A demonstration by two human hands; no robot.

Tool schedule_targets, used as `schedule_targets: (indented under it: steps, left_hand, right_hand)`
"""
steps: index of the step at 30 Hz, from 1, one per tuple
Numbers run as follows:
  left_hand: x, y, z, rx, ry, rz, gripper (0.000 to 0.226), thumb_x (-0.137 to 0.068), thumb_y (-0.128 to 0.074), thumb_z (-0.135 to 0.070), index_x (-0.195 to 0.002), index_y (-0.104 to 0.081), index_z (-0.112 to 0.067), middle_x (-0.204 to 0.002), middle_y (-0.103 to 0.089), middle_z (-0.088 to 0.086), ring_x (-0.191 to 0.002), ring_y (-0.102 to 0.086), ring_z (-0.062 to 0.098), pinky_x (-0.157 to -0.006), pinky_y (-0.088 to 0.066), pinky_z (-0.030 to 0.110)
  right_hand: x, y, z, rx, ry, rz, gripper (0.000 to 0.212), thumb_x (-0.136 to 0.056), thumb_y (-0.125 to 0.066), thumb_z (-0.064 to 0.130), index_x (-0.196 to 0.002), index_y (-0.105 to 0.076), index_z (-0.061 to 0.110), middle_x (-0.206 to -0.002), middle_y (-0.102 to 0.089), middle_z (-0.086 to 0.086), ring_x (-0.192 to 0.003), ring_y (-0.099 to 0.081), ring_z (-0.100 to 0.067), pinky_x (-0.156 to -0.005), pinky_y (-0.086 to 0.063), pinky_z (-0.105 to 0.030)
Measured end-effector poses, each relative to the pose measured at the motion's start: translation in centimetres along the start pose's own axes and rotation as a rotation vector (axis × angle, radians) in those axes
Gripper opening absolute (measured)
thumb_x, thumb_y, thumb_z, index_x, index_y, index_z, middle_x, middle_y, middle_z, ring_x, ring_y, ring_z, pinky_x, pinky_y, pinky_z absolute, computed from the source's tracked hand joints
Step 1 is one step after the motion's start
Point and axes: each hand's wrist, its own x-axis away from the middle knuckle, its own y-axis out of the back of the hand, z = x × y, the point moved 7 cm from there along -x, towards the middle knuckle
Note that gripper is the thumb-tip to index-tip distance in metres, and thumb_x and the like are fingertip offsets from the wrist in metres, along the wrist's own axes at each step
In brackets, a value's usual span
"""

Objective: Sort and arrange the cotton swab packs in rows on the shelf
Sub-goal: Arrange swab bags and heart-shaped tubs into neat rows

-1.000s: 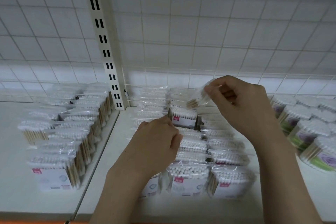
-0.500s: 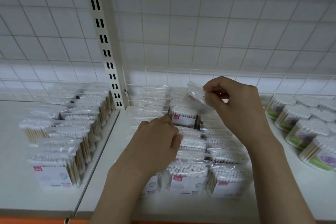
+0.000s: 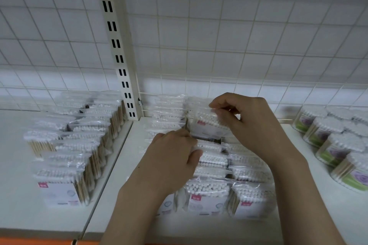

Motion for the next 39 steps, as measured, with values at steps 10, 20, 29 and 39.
schedule_targets:
  steps: [10,20,29,39]
  left_hand:
    - [-1.2,1.3,0.6,-0.060,0.035,-0.118,0.034,-0.096,-0.034,-0.038,-0.125,-0.047,-0.025,-0.120,-0.047,-0.011,-0.108,-0.044,0.010,-0.090,-0.034,0.023]
    - [-4.5,0.4,0.5,-0.116,0.041,-0.016,0.035,-0.097,-0.034,-0.027,-0.123,-0.052,-0.014,-0.127,-0.050,-0.003,-0.119,-0.044,0.015,-0.100,-0.035,0.030]
    - [-4.9,-1.3,1.2,-0.097,0.055,0.070,0.030,-0.097,-0.035,-0.029,-0.110,-0.056,-0.012,-0.119,-0.053,-0.002,-0.120,-0.042,0.015,-0.104,-0.029,0.031]
    - [-4.3,-0.9,1.0,-0.088,0.056,0.030,0.029,-0.097,-0.034,-0.032,-0.101,-0.056,-0.014,-0.104,-0.054,-0.005,-0.105,-0.051,0.015,-0.097,-0.033,0.028]
  right_hand:
    - [-0.3,-3.3,-2.6,0.158,-0.077,0.185,0.026,-0.093,-0.049,0.005,-0.108,-0.066,0.017,-0.102,-0.070,0.004,-0.091,-0.061,-0.002,-0.083,-0.046,-0.014]
    - [-1.2,-3.6,-4.5,0.440,-0.153,0.390,0.033,-0.095,-0.045,0.017,-0.126,-0.054,0.020,-0.131,-0.053,0.002,-0.122,-0.045,-0.019,-0.101,-0.036,-0.032]
    - [-1.0,-4.6,-4.9,0.442,-0.138,0.483,0.031,-0.089,-0.047,0.007,-0.109,-0.064,0.023,-0.118,-0.060,0.009,-0.112,-0.049,-0.015,-0.099,-0.038,-0.034]
    - [-1.6,-4.6,-4.8,0.426,-0.155,0.463,0.027,-0.090,-0.048,0.010,-0.110,-0.061,0.022,-0.117,-0.059,0.006,-0.110,-0.050,-0.016,-0.096,-0.039,-0.032]
